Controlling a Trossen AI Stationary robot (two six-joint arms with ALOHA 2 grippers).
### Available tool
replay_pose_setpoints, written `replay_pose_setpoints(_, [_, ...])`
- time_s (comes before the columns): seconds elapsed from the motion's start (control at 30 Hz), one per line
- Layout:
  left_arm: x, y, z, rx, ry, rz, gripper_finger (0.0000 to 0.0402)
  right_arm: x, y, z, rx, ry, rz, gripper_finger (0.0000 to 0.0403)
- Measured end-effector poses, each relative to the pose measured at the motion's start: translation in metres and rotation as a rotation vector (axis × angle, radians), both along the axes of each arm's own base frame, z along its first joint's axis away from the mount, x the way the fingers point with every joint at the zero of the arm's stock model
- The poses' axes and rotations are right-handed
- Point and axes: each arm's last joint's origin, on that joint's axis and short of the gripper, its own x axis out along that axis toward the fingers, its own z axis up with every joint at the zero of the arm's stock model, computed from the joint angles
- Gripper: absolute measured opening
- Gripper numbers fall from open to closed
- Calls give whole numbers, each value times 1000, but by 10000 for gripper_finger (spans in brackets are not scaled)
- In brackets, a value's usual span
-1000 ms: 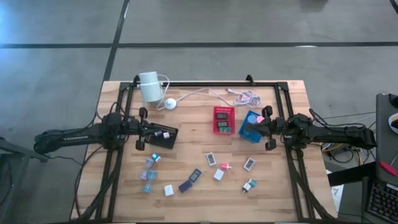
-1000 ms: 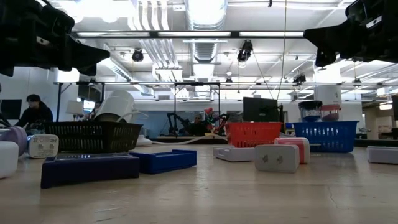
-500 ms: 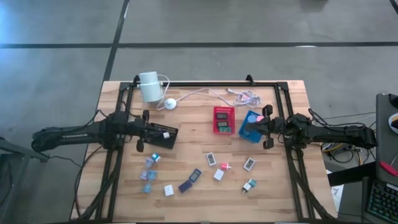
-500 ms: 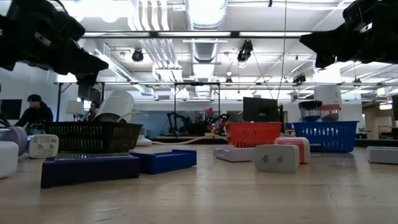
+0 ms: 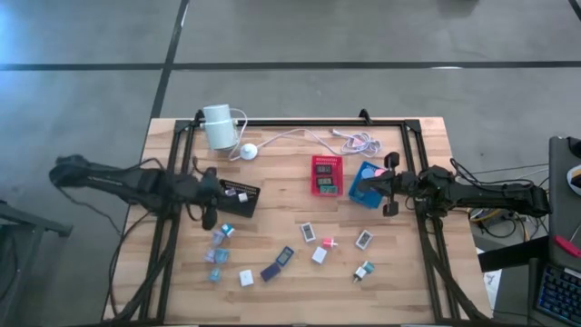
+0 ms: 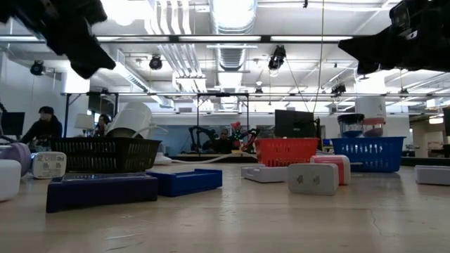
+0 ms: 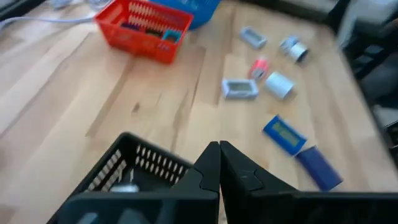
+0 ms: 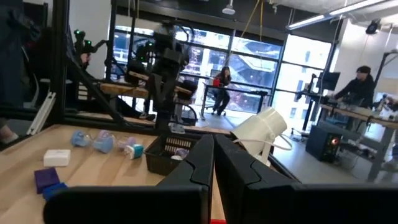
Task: Pick & Place Office items
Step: Put the left light blue charger adaptor into the black bin
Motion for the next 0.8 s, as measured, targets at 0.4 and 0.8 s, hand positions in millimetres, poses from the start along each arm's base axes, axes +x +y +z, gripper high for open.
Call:
replay_pose_setpoints(0.4, [34,-61,9,-25,421,109,5,-1,0,5,-75,-45,-12,8])
replay_pose_setpoints(0.8, [52,-74,-24,-234,678,216,96,-2,0,9,-69,-95,-10,8])
